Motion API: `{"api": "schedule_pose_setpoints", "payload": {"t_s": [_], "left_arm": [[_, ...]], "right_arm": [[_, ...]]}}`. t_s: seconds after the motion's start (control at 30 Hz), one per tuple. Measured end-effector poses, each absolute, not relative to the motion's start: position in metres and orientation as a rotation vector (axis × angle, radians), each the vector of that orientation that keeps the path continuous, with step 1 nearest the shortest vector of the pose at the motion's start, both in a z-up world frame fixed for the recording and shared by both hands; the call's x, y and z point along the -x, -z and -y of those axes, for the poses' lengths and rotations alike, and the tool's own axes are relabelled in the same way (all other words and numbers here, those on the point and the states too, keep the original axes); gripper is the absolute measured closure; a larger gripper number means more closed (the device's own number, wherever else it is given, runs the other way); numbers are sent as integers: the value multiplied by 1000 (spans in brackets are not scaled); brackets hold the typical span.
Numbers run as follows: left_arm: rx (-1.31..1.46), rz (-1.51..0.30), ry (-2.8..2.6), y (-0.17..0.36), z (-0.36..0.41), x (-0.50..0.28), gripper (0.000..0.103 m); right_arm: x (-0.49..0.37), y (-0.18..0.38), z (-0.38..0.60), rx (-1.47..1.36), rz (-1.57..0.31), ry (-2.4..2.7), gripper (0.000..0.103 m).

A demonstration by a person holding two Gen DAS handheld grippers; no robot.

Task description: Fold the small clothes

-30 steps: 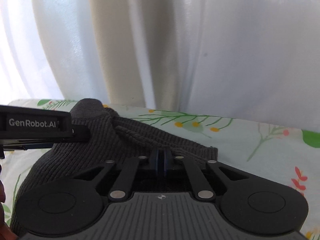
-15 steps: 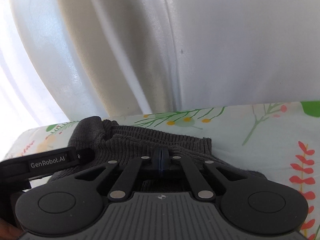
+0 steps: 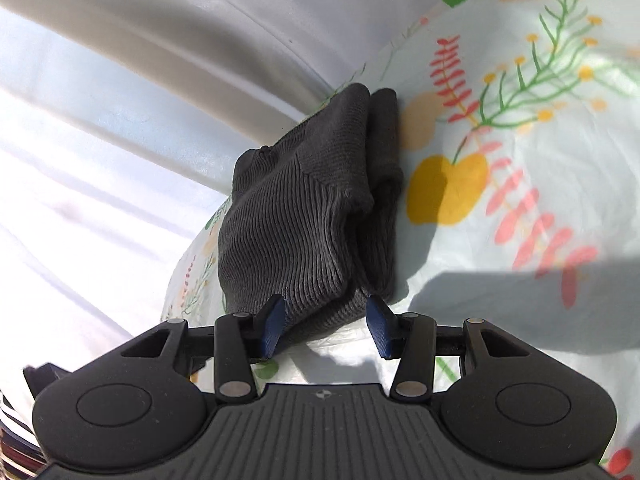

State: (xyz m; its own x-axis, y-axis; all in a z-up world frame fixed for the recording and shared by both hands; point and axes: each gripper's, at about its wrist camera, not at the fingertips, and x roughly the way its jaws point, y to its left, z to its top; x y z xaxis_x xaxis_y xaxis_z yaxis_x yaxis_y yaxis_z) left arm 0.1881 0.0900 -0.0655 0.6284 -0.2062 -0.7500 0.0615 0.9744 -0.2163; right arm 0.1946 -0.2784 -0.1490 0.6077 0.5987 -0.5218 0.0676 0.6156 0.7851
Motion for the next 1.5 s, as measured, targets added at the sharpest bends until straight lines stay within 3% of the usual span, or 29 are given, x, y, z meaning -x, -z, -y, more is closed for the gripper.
{"api": "schedule_pose_setpoints", "payload": {"t_s": [0.23, 0.3, 0.43, 0.47, 0.5, 0.67, 0.8, 1.17, 1.33, 1.37, 1.4, 1.5], "left_arm": [[135, -915, 140, 82, -77, -189, 13], [113, -906, 124, 84, -74, -190, 13], [108, -906, 110, 83, -69, -194, 13], [113, -909, 103, 83, -69, -195, 13], [122, -913, 92, 82, -69, -196, 13], [125, -921, 42, 80, -71, -201, 13], [118, -928, 30, 81, -69, -203, 13], [191, -913, 7, 79, -81, -198, 13], [299, -879, 6, 62, -107, -179, 14], [300, -855, -6, 57, -110, -176, 15], [299, -823, -28, 52, -112, -174, 15], [291, -780, -35, 44, -110, -181, 15]], "right_arm": [[-213, 169, 268, -1020, -869, -358, 62], [-213, 171, 268, -1004, -850, -343, 69], [-221, 171, 264, -1013, -847, -354, 66], [-222, 169, 262, -1017, -848, -360, 72], [-224, 167, 260, -1015, -848, -366, 88], [-218, 162, 274, -1241, -763, -491, 89], [-216, 142, 271, -887, -819, -341, 90], [-210, 124, 220, -309, -817, -237, 92], [-204, 115, 222, -259, -824, -232, 88], [-200, 111, 226, -255, -826, -202, 72], [-195, 104, 226, -218, -818, -145, 64], [-187, 91, 229, -170, -761, -126, 64]]}}
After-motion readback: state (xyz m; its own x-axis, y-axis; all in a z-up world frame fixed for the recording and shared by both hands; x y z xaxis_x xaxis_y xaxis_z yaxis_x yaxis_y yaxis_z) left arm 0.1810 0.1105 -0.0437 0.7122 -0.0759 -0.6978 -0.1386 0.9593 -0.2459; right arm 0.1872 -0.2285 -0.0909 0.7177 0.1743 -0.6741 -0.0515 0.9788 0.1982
